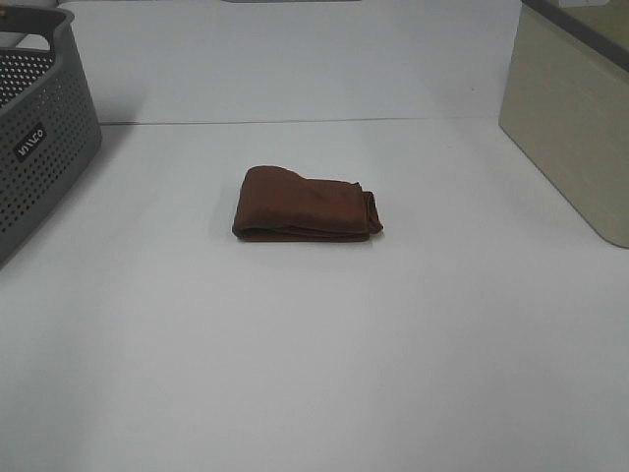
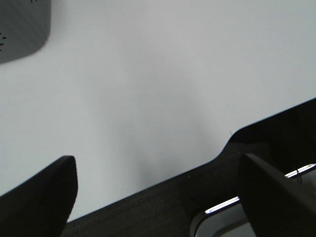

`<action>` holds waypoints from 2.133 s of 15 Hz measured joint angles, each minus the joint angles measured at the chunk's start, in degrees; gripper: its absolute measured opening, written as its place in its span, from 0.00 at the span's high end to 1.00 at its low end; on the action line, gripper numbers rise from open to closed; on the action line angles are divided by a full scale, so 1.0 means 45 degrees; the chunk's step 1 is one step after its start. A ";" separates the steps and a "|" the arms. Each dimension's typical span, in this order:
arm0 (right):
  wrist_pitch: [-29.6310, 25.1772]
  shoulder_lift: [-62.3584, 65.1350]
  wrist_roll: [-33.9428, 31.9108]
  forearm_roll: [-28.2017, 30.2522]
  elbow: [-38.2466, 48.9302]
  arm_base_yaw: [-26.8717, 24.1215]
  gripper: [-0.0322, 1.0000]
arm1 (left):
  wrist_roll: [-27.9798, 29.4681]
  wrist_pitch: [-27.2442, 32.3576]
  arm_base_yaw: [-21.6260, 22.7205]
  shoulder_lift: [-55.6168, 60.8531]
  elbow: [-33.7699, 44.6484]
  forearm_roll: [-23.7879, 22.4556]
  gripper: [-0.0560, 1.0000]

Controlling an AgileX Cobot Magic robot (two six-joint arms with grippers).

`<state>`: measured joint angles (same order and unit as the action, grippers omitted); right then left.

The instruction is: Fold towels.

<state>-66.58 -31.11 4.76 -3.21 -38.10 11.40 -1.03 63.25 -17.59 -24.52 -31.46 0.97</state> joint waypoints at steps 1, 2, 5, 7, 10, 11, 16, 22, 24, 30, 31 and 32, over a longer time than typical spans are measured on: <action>0.0471 0.1006 0.0000 0.0025 0.0637 0.0000 0.15 | -0.0229 -0.0076 0.0000 0.1057 0.0242 0.0000 0.16; 0.0840 0.1833 0.0025 0.0051 0.1133 0.0000 0.15 | -0.0446 -0.0293 0.0000 0.1884 0.0420 0.0000 0.16; 0.1120 0.3540 0.0216 0.0051 0.1961 0.0000 0.15 | -0.0828 -0.0586 0.0000 0.3272 0.0535 0.0115 0.16; 0.1171 0.4507 0.0293 0.0051 0.1999 0.0000 0.15 | -0.1031 -0.0586 0.0000 0.3565 0.0535 0.0140 0.16; 0.1171 0.4889 0.0293 0.0051 0.2024 0.0000 0.15 | -0.1693 -0.0586 0.0000 0.3565 0.0547 0.0586 0.17; 0.1171 0.4889 0.0293 0.0051 0.2024 0.0000 0.15 | -0.1757 -0.0586 0.0000 0.3565 0.0547 0.0675 0.17; 0.1171 0.4889 0.0293 0.0051 0.2024 0.0000 0.15 | -0.1783 -0.0586 0.0000 0.3565 0.0547 0.0675 0.17; 0.1171 0.4889 0.0293 0.0038 0.2024 0.0000 0.15 | -0.1783 -0.0586 0.0204 0.3565 0.0547 0.0675 0.17; 0.1171 0.4889 0.0293 0.0038 0.2024 0.0000 0.15 | -0.1783 -0.0586 0.1184 0.3565 0.0547 0.0675 0.17; 0.1197 0.5348 0.0293 0.0000 0.2024 -0.1464 0.15 | -0.1783 -0.0586 0.3743 0.5322 0.0624 0.0675 0.17; 0.1197 0.5742 0.0293 0.0000 0.2024 -0.1897 0.15 | -0.1783 -0.0586 0.3769 0.5488 0.0624 0.0688 0.17; 0.1197 0.6226 0.0293 0.0000 0.2024 -0.2203 0.15 | -0.1783 -0.0586 0.3769 0.5488 0.0624 0.0688 0.17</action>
<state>-61.19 -3.09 6.07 -3.21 -28.99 1.49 -9.05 60.62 -0.63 0.17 -28.65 4.07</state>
